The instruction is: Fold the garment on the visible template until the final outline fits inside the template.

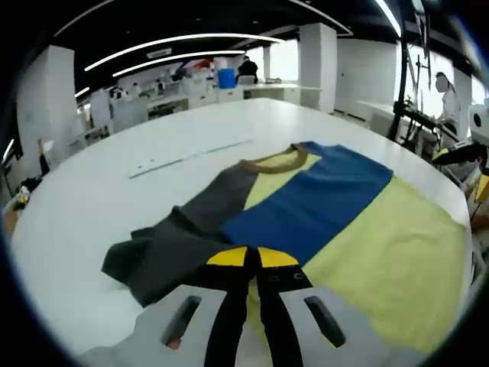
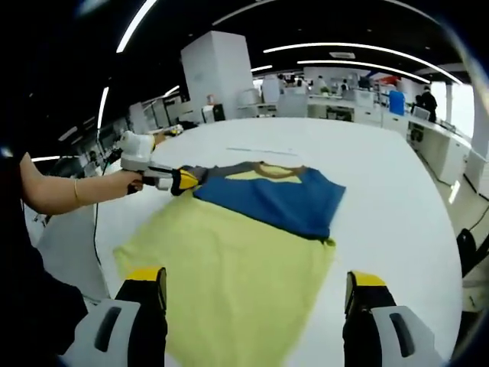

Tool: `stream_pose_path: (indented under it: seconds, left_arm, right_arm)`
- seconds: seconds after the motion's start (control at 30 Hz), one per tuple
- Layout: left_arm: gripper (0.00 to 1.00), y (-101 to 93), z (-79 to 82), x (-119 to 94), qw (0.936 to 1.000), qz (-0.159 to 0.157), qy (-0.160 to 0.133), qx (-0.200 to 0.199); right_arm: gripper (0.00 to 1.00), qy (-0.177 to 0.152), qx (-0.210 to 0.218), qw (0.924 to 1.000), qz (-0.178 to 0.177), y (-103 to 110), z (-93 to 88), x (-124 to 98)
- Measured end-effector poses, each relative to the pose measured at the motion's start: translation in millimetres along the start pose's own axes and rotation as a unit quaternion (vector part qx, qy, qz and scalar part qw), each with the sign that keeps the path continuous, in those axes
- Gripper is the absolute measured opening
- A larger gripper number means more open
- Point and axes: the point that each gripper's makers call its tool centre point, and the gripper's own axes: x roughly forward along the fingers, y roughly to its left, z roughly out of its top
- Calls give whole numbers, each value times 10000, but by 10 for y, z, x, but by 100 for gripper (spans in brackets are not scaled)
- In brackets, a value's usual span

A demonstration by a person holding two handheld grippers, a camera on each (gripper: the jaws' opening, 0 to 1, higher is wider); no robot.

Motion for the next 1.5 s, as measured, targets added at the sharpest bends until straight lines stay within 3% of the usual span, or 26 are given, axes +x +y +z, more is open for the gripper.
stream_pose_path:
  seconds: [0.17, 0.3, 0.53, 0.83, 1.1, 1.5]
  left_arm:
    - [0, -68, -48, 33, 9998, -91, 89, 129]
    - [6, -63, -11, -29, 9998, -88, -4, 202]
    - [28, 81, 34, -231, 9994, 30, -136, 302]
    - [49, 299, 55, -464, 9985, 132, -306, 437]
    - [53, 632, -47, -639, 9977, 433, -282, 429]
    - [46, 1197, -60, -728, 9951, 945, -301, 55]
  right_arm:
    - [96, -1, 15, 10000, -7, -4, 4, 4]
    - [96, -35, 20, 10000, -12, -5, 32, 1]
    - [97, -42, -20, 10000, 24, 14, 52, 10]
    - [96, -38, -37, 10000, 72, 47, 56, 28]
    - [96, 2, -22, 10000, 59, 52, 40, 31]
    - [95, 129, 9, 9999, 79, 89, -6, 95]
